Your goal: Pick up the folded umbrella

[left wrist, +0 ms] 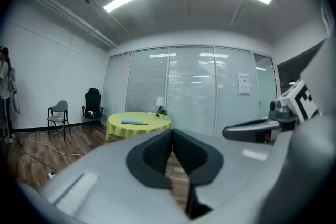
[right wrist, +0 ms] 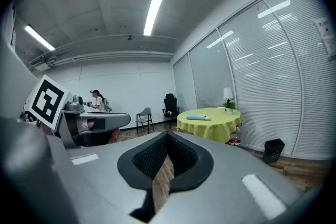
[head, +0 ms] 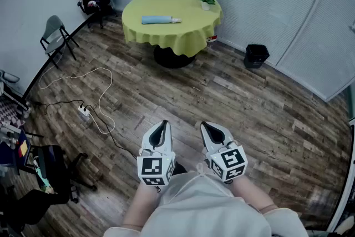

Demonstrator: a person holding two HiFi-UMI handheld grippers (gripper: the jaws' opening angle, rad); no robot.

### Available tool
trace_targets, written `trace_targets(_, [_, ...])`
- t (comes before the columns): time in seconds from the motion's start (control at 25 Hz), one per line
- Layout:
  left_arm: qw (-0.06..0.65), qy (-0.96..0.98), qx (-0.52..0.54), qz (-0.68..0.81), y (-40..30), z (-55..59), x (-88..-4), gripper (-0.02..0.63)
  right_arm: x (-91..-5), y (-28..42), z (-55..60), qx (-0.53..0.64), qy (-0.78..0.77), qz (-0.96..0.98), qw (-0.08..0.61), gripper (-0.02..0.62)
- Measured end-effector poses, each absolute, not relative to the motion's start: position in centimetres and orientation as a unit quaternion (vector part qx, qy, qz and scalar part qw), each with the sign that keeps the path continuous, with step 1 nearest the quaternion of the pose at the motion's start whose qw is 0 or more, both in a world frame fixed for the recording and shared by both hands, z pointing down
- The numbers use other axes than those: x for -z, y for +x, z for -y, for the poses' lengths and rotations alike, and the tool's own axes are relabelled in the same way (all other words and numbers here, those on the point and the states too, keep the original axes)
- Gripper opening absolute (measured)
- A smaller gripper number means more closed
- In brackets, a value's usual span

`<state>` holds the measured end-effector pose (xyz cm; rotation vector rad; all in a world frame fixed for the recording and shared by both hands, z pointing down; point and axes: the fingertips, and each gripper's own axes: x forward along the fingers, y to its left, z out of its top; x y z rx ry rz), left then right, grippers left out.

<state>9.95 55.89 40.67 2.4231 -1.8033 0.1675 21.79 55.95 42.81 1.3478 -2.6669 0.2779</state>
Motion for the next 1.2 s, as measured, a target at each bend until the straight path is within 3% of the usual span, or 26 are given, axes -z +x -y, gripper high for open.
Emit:
trace_targets(0.8, [0.08, 0.803, -0.085, 0.584, 10.0, -54.5, -42.3, 0.006, -45.0, 23.2, -54.5, -0.142, 0.468, 0.87, 0.059, -0.002])
trace_targets(1.2, [0.101, 0.79, -0.101, 0.597, 6.7, -51.7, -44.2, 0.006, -47.3, 22.6, -51.5, -0.174, 0.479, 0.859, 0.053, -0.002])
